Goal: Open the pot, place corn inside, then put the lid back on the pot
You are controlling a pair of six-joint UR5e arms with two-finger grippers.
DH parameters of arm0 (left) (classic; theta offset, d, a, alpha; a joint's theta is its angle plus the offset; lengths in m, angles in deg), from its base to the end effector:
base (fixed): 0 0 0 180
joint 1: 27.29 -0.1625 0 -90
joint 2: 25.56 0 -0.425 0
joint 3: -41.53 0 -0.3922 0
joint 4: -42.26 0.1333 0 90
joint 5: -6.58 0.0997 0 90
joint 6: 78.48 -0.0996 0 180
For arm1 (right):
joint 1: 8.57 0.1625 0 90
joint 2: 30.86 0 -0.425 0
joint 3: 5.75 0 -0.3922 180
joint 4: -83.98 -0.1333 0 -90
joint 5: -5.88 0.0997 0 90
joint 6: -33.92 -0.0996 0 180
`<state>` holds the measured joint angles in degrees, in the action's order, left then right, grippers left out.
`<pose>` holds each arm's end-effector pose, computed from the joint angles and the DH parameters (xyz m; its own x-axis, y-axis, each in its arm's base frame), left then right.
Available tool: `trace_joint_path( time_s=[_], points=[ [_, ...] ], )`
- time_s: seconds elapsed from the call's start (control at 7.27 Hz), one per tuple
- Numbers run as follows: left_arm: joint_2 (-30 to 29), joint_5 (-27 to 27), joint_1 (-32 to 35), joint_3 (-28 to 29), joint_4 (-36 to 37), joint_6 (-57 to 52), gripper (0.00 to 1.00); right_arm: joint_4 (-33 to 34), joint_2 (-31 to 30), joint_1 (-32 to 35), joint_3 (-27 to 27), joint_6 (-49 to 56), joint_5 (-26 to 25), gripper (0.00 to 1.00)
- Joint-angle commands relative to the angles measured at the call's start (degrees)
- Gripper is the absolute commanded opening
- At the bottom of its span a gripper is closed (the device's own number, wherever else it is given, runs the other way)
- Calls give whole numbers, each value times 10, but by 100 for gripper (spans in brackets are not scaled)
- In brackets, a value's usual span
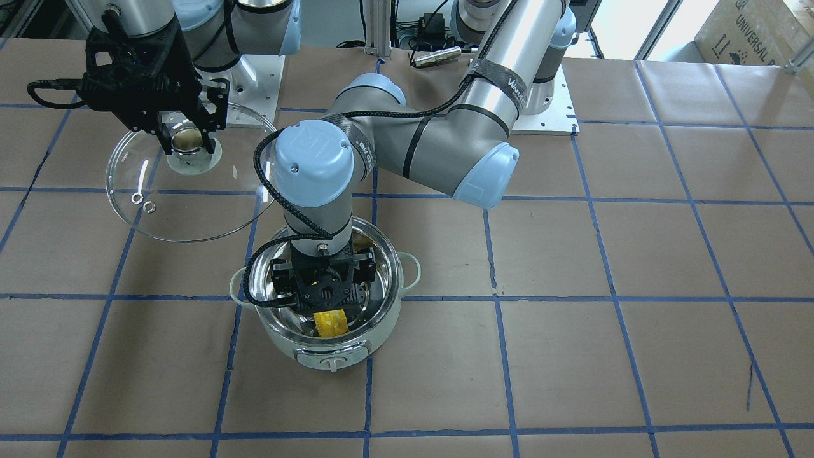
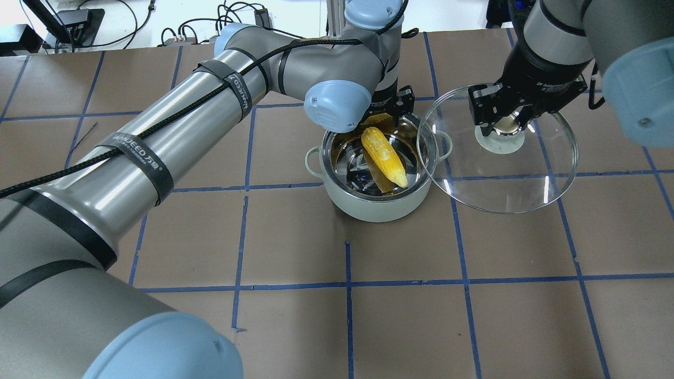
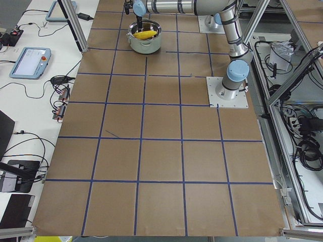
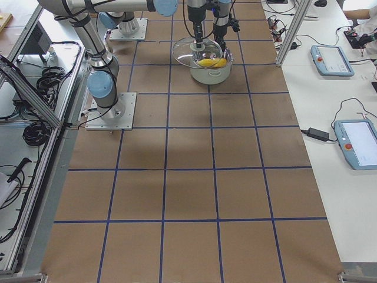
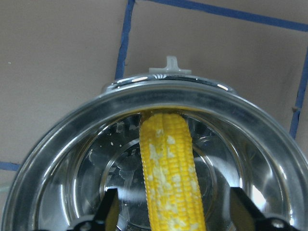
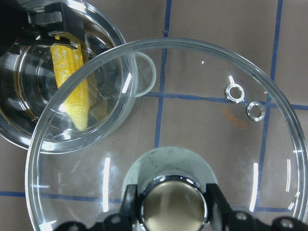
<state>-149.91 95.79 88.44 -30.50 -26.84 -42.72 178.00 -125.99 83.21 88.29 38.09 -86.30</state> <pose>-0.4353 -0.5931 0.3114 -0.9835 -0.1718 0.0572 -0.1749 0.9830 -0.0559 0.1438 -0.4580 0.5030 -0.9940 -0.1000 0.0443 -0.1035 0.9909 -0.0861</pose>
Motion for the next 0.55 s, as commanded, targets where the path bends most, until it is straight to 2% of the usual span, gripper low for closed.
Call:
trace_joint_path(
  time_s=[0.0,0.28,0.41],
  points=[
    [11,-3,-8,-2,-10,-21,100,0,0,2,0,0,0,45],
    [51,-1,-40,-21,-45,-123,100,0,1,4,0,-3,0,45],
    [97,-6,-76,-62,-47,-177,100,0,0,4,0,-4,0,45]
  ],
)
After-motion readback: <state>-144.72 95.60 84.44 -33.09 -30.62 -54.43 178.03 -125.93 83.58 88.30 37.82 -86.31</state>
